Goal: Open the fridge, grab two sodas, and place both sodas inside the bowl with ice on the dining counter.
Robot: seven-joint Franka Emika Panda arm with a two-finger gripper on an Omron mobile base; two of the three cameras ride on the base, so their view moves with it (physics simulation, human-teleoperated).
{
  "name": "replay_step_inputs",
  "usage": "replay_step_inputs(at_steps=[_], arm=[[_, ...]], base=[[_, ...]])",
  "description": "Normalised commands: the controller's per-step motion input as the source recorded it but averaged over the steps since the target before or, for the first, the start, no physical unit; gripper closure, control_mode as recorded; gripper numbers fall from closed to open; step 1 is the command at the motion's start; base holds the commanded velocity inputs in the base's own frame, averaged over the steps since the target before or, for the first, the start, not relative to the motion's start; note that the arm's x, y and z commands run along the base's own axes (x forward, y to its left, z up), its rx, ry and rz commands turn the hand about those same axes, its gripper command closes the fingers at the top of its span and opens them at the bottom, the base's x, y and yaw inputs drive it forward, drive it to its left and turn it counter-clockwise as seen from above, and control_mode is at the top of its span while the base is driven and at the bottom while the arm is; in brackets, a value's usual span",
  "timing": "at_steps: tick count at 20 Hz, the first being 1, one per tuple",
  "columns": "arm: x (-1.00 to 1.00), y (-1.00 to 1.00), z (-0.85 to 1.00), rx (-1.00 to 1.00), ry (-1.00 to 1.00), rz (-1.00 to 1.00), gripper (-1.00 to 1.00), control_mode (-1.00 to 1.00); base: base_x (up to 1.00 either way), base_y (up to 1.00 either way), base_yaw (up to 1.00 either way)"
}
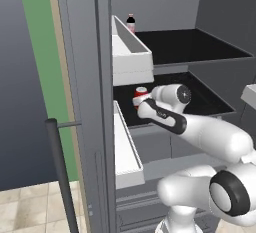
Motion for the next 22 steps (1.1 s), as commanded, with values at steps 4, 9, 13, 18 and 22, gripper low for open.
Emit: replay_step_inputs(at_steps=[4,9,13,18,22], arm=[[0.13,0.14,-0.14,0.0,0.0,0.0,-1.0,-1.0],[0.18,0.05,-0.06,0.0,0.0,0.0,-1.0,-1.0],[0.21,0.0,-0.03,0.0,0.0,0.0,-1.0,-1.0],[0.18,0.1,-0.07,0.0,0.0,0.0,1.0,-1.0],[0.06,0.06,-0.11,0.0,0.0,0.0,1.0,-1.0]], base=[[0.0,0.0,0.0],[0.0,0.0,0.0],[0.0,0.0,0.0],[0.0,0.0,0.0],[0.0,0.0,0.0]])
